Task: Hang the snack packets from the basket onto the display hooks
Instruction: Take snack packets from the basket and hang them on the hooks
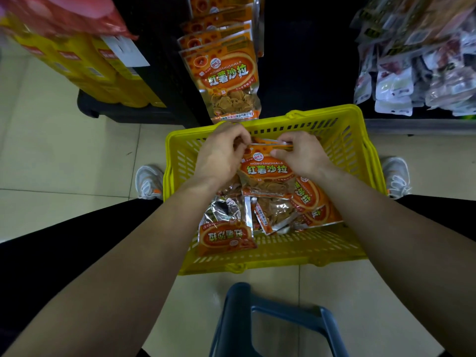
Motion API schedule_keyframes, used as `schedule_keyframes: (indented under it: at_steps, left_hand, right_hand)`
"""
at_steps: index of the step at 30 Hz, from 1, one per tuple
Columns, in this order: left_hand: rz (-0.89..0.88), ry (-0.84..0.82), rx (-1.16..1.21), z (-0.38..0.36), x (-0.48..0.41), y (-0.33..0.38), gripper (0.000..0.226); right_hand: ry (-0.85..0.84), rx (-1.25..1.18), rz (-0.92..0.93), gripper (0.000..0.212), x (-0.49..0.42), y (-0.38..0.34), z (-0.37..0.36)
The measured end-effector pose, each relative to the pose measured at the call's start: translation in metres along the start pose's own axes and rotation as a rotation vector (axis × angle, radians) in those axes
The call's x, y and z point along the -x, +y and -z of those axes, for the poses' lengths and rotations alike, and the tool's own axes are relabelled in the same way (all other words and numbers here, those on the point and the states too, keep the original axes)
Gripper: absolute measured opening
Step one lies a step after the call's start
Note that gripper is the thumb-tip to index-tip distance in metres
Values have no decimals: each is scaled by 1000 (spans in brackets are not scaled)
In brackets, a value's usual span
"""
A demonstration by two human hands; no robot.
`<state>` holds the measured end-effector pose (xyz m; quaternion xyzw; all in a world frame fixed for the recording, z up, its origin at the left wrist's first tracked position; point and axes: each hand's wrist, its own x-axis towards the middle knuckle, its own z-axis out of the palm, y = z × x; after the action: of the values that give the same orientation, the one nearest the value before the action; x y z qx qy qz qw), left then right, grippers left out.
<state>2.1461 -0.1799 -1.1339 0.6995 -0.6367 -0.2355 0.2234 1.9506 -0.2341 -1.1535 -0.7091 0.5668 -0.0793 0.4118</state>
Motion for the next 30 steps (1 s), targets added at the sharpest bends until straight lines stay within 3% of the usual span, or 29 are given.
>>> schedule_keyframes:
  at_steps: [9,14,22,30]
  left_hand:
    - [-11,-24,-141,-7,3,-7,29]
    - [-26,18,-214,-6,4,-8,7]
    - [48,73,-137,-3,5,-2,4]
    - [82,47,-71,-2,1,0,18]
  right_hand:
    - [-12,-19,28,8,1,-1,2]
    - [2,-33,42,11,2,0,2]
    - [77,59,32,19,-1,-4,5]
    - [65,131,22,24,0,-7,11]
